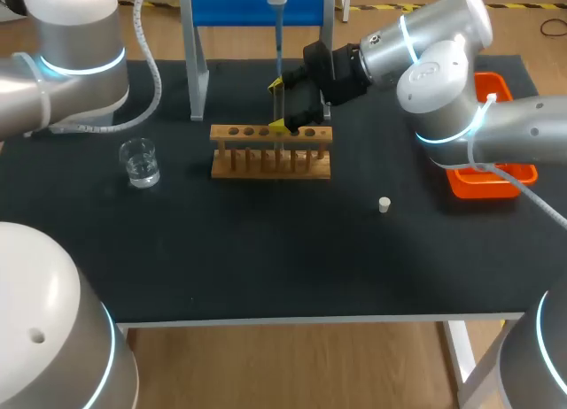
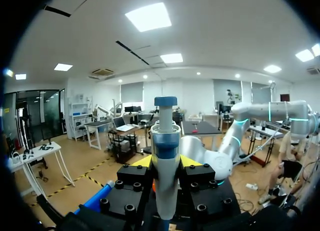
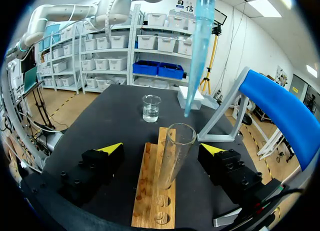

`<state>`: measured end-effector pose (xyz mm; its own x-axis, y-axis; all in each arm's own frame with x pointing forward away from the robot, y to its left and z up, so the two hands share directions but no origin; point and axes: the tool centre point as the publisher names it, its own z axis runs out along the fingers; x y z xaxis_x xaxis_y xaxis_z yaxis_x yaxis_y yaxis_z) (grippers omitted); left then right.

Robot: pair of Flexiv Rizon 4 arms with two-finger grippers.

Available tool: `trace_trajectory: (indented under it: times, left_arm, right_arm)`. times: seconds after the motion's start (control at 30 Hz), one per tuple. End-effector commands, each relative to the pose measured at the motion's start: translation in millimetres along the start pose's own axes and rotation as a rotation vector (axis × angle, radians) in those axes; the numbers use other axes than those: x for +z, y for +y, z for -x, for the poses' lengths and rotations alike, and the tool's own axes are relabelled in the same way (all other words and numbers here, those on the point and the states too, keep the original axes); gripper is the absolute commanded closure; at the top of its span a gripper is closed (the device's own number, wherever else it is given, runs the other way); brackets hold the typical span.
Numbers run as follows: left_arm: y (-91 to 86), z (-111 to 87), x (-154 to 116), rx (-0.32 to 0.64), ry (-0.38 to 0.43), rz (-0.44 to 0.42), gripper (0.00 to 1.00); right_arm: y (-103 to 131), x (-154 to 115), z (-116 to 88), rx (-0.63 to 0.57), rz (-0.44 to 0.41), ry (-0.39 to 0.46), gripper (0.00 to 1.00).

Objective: Invert the test tube, pick up the pipette, mount the tip to pipette, aspirate from beaker and dispense into the tube, eject the tip, return the pipette, and cap with the stopper.

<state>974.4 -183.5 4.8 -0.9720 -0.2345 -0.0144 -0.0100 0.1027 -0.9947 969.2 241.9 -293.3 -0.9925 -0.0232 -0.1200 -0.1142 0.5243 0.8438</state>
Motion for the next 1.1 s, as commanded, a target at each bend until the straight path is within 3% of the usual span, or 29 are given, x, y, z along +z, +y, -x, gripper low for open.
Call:
trace_trajectory:
  times: [0.03,1.1]
  left_arm:
    - [3.0,3.5,3.0,-0.002,0.004,-0.001,1.0]
    - [26.7,6.8,2.9,-0.043,0.0,0.002,1.0]
  right_arm:
    - [0.6,-1.1,0.5,0.001,-0.004,0.004,0.0]
    - [0.6,-1.1,0.5,0.001,-0.004,0.004,0.0]
